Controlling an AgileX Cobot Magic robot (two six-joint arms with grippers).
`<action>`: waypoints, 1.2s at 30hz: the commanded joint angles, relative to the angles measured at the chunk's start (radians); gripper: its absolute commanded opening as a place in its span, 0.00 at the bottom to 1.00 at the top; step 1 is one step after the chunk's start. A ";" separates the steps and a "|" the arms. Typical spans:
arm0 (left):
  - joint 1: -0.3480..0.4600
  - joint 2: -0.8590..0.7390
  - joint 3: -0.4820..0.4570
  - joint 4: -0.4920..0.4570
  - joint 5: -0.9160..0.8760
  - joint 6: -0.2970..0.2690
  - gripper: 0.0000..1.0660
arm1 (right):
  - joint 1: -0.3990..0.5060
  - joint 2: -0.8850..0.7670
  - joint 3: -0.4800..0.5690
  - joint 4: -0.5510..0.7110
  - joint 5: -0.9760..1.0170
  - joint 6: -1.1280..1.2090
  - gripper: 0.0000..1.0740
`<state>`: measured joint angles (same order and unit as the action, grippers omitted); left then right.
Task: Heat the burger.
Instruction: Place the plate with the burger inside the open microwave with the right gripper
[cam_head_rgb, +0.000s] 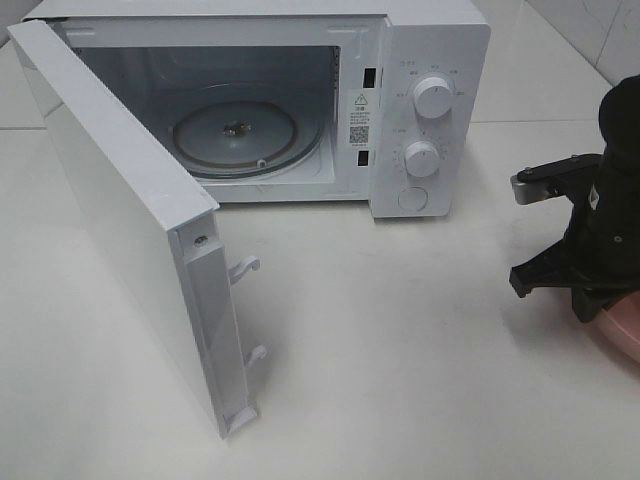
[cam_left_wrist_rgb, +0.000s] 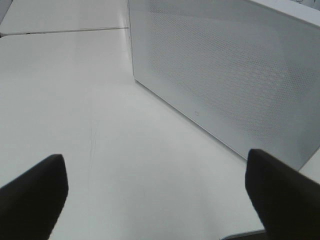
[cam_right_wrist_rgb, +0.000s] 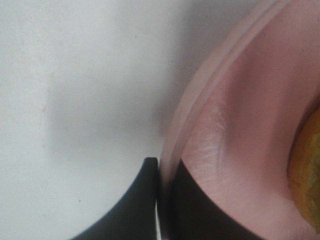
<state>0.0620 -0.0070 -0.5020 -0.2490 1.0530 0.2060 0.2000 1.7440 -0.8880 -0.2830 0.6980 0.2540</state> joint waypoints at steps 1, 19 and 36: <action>0.002 -0.021 0.003 -0.003 -0.011 -0.001 0.83 | 0.022 -0.033 0.008 -0.062 0.050 0.045 0.00; 0.002 -0.021 0.003 -0.003 -0.011 -0.001 0.83 | 0.113 -0.133 0.023 -0.219 0.156 0.173 0.00; 0.002 -0.021 0.003 -0.003 -0.011 -0.001 0.83 | 0.228 -0.198 0.129 -0.268 0.198 0.221 0.00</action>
<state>0.0620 -0.0070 -0.5020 -0.2490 1.0530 0.2060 0.4250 1.5630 -0.7640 -0.4980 0.8590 0.4670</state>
